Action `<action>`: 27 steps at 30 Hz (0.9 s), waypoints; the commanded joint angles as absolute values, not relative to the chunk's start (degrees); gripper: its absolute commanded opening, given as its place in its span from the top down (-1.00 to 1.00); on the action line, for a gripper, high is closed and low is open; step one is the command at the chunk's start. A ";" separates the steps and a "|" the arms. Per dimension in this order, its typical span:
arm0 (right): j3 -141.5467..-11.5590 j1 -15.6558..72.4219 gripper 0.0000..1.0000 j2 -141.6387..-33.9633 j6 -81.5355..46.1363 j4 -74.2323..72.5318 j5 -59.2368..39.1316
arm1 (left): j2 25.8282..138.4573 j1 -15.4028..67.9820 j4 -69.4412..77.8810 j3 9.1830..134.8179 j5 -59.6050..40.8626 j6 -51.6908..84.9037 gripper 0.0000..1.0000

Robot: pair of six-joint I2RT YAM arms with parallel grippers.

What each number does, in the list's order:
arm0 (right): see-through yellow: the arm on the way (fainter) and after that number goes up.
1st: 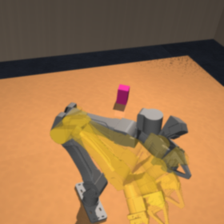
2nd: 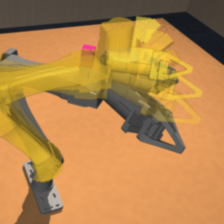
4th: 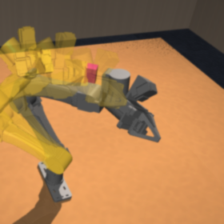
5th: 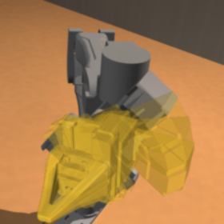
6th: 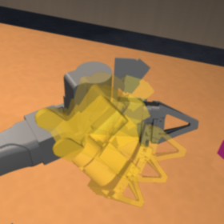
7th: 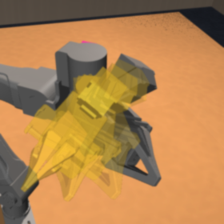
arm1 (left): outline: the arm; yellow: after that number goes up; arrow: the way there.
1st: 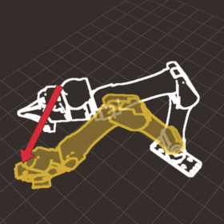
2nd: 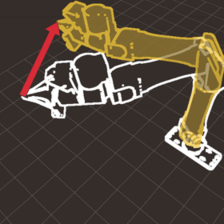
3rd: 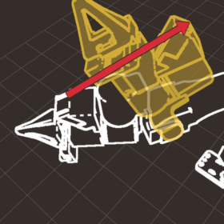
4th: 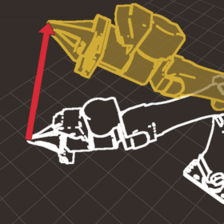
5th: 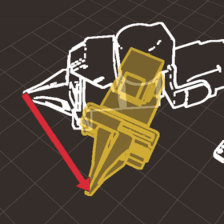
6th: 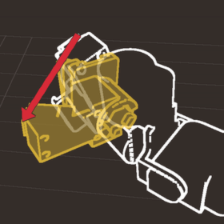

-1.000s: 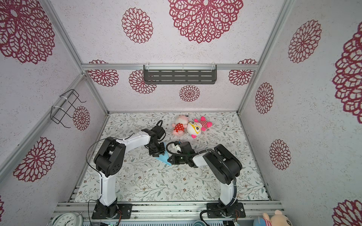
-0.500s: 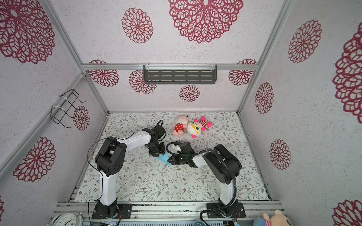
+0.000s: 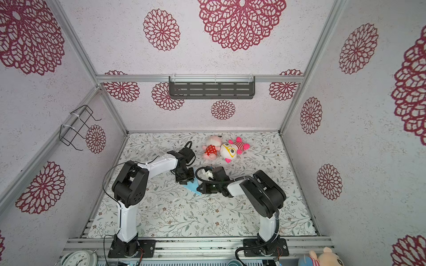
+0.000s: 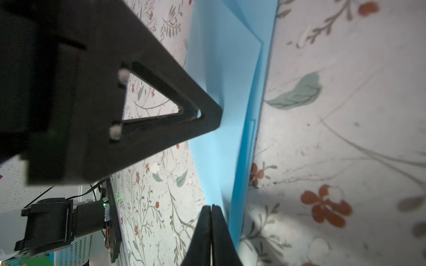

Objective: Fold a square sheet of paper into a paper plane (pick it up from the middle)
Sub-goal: 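Hold the flap with the left gripper while the right gripper keeps pinching the crease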

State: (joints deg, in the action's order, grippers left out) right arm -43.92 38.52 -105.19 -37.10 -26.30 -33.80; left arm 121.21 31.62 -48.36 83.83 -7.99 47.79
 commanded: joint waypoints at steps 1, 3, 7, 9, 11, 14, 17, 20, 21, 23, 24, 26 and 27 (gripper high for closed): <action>-43.42 38.23 0.82 -101.57 -36.64 -25.96 -34.91 | 139.01 32.02 -44.70 75.94 -2.72 46.43 0.20; -43.14 38.23 0.78 -100.76 -36.35 -25.66 -33.84 | 139.04 32.00 -44.70 75.94 -2.81 46.32 0.20; -42.61 38.06 0.66 -99.39 -35.02 -23.62 -29.89 | 139.03 32.02 -44.59 75.85 -2.85 46.24 0.20; -43.06 38.06 0.63 -99.91 -34.29 -22.17 -29.53 | 139.17 32.02 -44.61 75.94 -2.95 46.23 0.20; -43.47 38.10 0.63 -100.86 -34.33 -21.95 -30.29 | 139.30 32.01 -44.62 75.94 -2.90 46.23 0.20; -43.72 38.14 0.68 -101.88 -34.43 -21.82 -30.98 | 139.42 32.04 -44.52 75.96 -2.98 46.19 0.19; -43.78 38.09 0.75 -102.53 -34.48 -21.88 -31.38 | 139.92 31.99 -44.40 76.09 -2.95 46.10 0.19; -43.98 38.20 0.81 -103.12 -34.62 -21.81 -32.15 | 140.26 31.99 -44.52 76.11 -2.94 46.11 0.19; -43.98 38.23 0.82 -103.42 -34.56 -21.56 -32.17 | 140.33 31.92 -44.55 76.11 -2.99 46.06 0.19; -43.87 38.19 0.84 -103.67 -34.56 -21.55 -32.28 | 140.56 31.99 -44.53 76.20 -2.95 45.97 0.19; -43.94 38.20 0.86 -103.83 -34.60 -21.46 -32.33 | 140.71 31.99 -44.55 76.13 -2.90 46.05 0.19; -43.95 38.15 0.87 -104.10 -34.46 -21.10 -32.29 | 140.92 31.92 -44.55 76.16 -2.95 46.05 0.19; -43.93 38.17 0.88 -104.17 -34.37 -20.87 -32.17 | 140.98 31.98 -44.61 76.20 -2.92 46.06 0.19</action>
State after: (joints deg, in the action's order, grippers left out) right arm -43.13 38.28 -103.59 -35.53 -22.04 -31.73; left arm 121.82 31.62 -49.21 84.62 -8.08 47.29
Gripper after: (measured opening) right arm 0.066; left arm 0.404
